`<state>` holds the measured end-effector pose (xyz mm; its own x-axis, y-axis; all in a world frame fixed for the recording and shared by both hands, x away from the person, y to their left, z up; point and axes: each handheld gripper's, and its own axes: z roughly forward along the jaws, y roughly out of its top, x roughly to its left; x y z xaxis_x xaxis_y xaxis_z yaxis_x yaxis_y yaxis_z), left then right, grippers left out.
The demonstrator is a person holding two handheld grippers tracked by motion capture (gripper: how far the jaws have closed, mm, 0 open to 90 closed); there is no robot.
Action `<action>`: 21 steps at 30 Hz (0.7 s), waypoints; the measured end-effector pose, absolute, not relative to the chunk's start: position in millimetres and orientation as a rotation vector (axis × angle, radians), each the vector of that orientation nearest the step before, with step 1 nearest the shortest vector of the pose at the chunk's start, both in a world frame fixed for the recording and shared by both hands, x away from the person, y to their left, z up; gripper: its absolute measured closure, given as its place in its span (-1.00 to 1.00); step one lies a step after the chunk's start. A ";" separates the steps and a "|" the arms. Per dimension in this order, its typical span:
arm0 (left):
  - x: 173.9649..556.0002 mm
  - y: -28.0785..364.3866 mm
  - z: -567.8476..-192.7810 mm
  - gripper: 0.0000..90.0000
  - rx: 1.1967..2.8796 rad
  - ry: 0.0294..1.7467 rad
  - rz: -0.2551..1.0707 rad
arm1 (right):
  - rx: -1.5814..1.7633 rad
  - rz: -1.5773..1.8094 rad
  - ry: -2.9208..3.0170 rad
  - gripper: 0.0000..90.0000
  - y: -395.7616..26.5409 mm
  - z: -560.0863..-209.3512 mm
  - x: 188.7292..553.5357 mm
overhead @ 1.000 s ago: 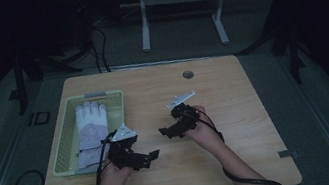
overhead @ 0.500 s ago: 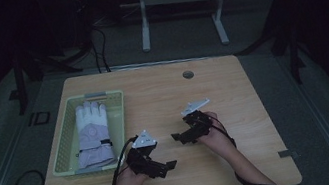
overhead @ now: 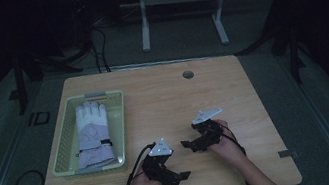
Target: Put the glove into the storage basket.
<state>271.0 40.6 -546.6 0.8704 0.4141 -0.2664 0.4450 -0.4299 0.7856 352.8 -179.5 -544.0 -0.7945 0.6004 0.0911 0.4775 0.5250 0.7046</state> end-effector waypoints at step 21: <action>261.2 14.4 -562.8 -0.99 2.103 0.495 -0.028 | 0.873 1.168 2.533 -0.69 -221.6 -555.0 326.6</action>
<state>261.2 14.4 -562.8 0.9181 0.3359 -0.2101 0.3577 -0.4745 0.8043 326.6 -221.6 -555.0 -0.7997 0.5985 0.0477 0.4248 0.5079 0.7494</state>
